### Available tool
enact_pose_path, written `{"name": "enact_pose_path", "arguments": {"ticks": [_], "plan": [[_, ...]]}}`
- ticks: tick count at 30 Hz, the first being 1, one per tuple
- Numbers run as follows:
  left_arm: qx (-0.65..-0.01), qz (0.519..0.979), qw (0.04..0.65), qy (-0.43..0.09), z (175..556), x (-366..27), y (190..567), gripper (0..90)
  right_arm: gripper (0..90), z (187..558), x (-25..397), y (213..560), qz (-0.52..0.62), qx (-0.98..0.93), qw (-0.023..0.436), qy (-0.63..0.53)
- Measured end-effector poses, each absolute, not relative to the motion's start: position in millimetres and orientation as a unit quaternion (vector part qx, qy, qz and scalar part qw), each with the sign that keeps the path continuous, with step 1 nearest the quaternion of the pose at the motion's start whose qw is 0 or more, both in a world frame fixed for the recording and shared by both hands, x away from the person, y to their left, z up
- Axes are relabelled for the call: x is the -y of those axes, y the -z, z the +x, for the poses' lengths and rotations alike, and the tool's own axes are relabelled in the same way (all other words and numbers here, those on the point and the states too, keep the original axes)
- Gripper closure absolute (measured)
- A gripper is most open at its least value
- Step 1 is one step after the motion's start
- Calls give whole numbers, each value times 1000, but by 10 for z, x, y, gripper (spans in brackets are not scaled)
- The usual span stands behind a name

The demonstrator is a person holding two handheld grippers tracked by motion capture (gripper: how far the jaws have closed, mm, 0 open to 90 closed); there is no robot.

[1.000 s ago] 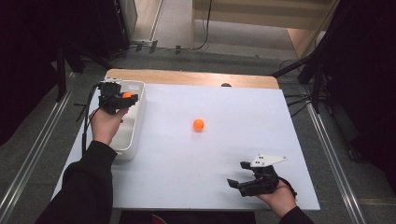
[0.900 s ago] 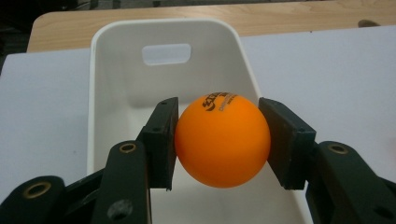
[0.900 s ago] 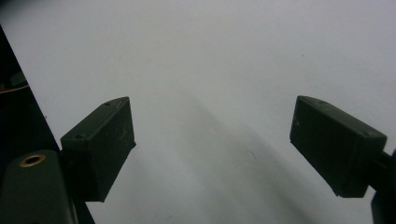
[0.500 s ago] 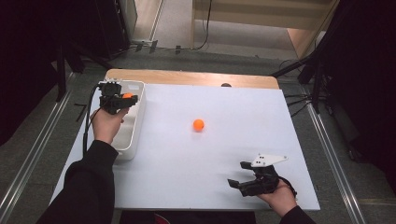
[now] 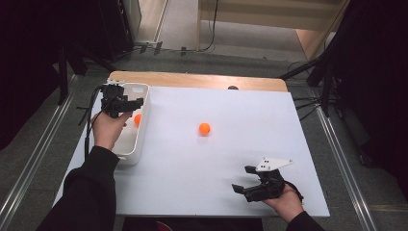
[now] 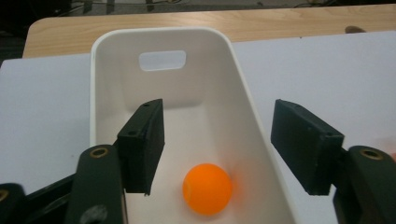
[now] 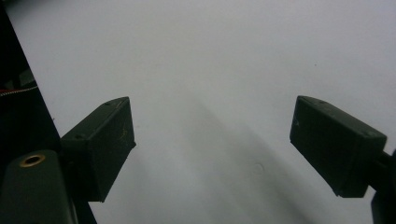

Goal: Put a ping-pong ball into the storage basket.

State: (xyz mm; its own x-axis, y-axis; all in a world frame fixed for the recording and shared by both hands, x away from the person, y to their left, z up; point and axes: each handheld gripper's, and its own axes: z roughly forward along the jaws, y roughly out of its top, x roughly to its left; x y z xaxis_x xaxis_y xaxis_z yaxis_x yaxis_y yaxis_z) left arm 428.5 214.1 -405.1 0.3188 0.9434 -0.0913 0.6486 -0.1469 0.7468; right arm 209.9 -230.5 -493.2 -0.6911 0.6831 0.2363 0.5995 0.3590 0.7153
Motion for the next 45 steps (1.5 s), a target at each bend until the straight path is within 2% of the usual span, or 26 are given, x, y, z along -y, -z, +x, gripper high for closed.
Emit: {"name": "enact_pose_path", "arguments": {"ticks": [10, 25, 32, 34, 45], "plan": [[-530, 732, 391, -174, 4215, -2216, 3916, 326, 124, 2088, 2288, 4935, 391, -824, 48, -408], [-461, 774, 410, -141, 4007, -2051, 3718, 304, 124, 2096, 2307, 4932, 392, -823, 50, -408], [-428, 792, 418, -119, 3967, -1945, 3728, 301, 124, 2096, 2316, 4931, 391, -821, 55, -411], [-421, 796, 422, -107, 3961, -1922, 3729, 276, 124, 2097, 2315, 4929, 393, -820, 55, -413], [-377, 811, 437, -93, 3925, -1794, 3778, 276, 124, 2122, 2349, 4925, 403, -815, 59, -413]]}}
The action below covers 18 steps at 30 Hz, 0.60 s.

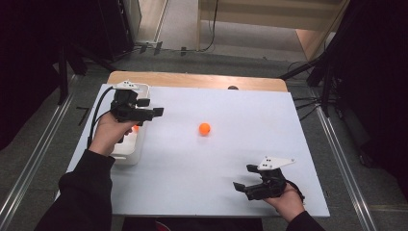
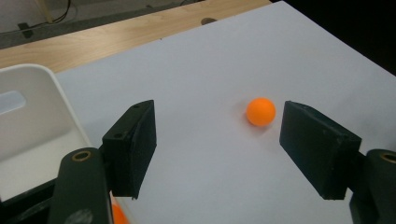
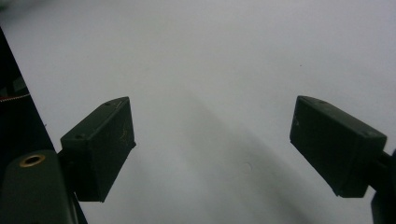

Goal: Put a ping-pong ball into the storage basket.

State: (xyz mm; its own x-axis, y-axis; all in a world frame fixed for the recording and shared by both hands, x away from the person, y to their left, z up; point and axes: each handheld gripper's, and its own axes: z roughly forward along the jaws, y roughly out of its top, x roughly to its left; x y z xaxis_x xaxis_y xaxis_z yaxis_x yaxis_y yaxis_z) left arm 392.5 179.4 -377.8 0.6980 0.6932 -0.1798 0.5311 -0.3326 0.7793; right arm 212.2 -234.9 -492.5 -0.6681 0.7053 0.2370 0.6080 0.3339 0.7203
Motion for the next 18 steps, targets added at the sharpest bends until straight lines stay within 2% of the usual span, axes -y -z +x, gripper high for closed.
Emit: {"name": "enact_pose_path", "arguments": {"ticks": [18], "plan": [[-342, 819, 451, -97, 3824, -1662, 3876, 275, 123, 2164, 2330, 4913, 404, -814, 63, -414]]}}
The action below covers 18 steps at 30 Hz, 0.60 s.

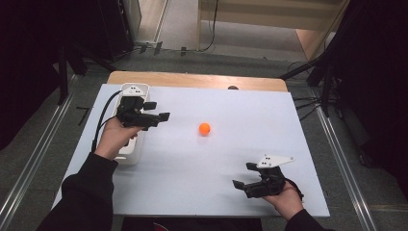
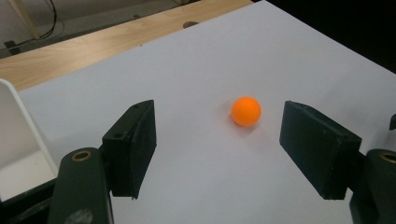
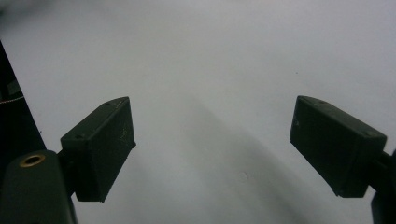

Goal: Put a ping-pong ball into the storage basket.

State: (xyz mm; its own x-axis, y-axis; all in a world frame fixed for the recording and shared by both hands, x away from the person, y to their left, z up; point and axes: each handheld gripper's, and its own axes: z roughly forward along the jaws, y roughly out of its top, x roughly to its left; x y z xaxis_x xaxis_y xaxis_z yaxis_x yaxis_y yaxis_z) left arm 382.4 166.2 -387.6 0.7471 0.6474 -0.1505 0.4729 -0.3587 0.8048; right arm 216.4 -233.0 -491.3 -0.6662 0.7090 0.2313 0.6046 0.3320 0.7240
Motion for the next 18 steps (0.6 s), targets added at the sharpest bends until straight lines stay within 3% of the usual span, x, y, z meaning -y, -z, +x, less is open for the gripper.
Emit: {"name": "enact_pose_path", "arguments": {"ticks": [18], "plan": [[-315, 830, 454, -74, 3754, -1425, 3962, 275, 124, 2139, 2341, 4917, 401, -815, 60, -413]]}}
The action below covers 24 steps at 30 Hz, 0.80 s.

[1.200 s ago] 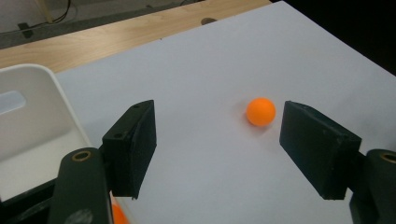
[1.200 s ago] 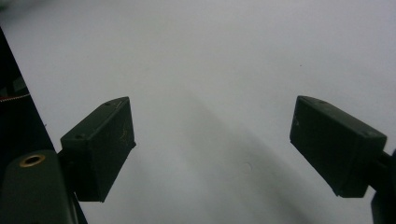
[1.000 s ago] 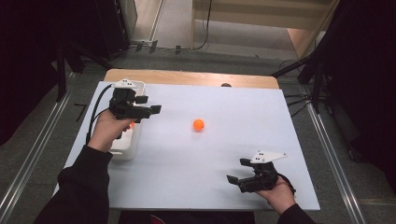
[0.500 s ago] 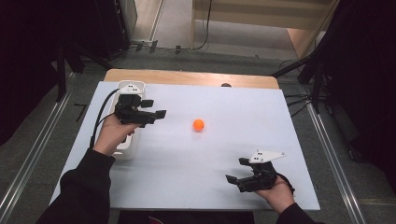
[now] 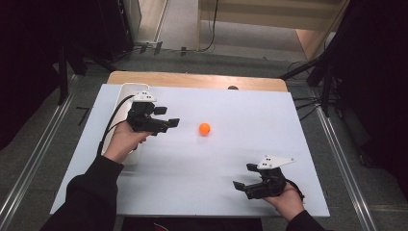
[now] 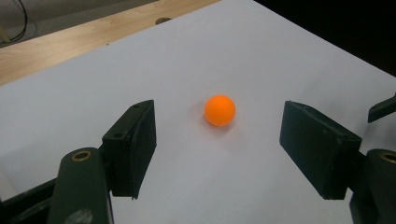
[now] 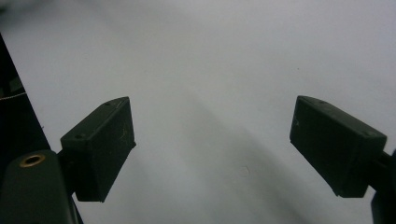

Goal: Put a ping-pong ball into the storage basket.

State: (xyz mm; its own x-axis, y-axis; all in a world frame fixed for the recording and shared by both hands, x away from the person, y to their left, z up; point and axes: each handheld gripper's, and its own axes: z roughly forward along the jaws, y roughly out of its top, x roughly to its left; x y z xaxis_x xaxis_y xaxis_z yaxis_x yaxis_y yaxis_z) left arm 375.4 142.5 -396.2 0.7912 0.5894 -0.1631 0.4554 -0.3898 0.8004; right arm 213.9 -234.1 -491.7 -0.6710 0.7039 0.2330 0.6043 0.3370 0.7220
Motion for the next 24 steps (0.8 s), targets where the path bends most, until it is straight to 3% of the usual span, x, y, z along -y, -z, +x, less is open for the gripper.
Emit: {"name": "enact_pose_path", "arguments": {"ticks": [24], "plan": [[-305, 833, 458, -63, 3684, -1144, 4045, 275, 124, 2109, 2355, 4920, 406, -814, 62, -411]]}}
